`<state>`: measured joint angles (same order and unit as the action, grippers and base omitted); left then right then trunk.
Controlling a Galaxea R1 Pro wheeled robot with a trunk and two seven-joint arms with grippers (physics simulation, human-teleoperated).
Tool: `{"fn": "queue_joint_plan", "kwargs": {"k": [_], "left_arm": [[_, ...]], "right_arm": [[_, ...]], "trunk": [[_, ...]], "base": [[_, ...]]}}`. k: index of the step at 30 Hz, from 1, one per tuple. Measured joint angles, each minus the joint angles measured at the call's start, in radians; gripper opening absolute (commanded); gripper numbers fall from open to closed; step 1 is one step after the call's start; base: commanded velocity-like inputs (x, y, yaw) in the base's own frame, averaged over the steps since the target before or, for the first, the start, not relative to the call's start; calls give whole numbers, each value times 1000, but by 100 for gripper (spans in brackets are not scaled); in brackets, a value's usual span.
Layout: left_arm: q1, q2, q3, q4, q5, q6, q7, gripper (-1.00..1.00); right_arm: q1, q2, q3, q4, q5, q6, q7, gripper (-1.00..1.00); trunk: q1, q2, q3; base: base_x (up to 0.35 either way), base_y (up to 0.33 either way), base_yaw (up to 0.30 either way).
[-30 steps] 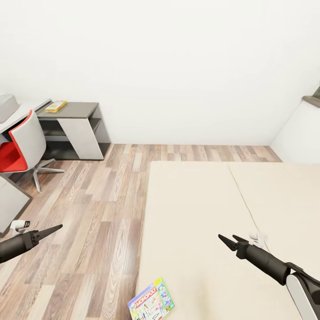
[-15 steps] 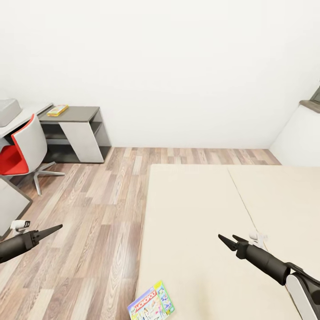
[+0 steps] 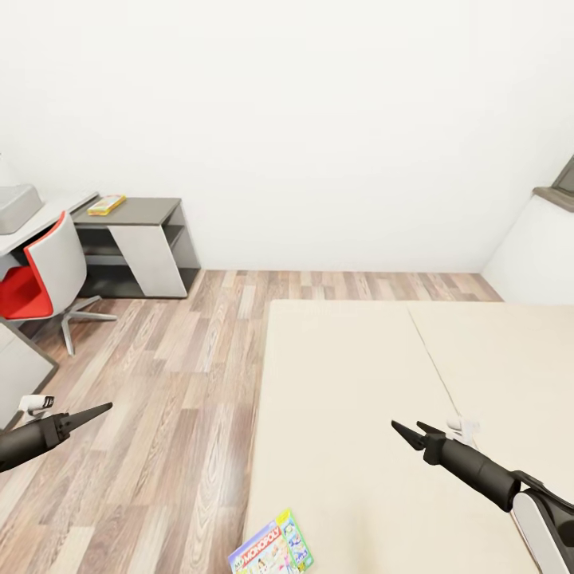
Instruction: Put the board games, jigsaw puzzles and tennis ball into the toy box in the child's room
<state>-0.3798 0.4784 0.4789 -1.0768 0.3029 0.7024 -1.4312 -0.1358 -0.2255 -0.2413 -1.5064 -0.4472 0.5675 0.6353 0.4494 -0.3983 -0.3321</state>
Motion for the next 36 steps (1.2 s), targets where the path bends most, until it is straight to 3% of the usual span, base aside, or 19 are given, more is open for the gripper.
{"fn": "queue_joint_plan", "kwargs": {"k": [36], "left_arm": [[0, 0, 0, 0, 0, 0, -1, 100]], "right_arm": [[0, 0, 0, 0, -2, 0, 0, 100]], "trunk": [[0, 0, 59]], "base": [[0, 0, 0]]}}
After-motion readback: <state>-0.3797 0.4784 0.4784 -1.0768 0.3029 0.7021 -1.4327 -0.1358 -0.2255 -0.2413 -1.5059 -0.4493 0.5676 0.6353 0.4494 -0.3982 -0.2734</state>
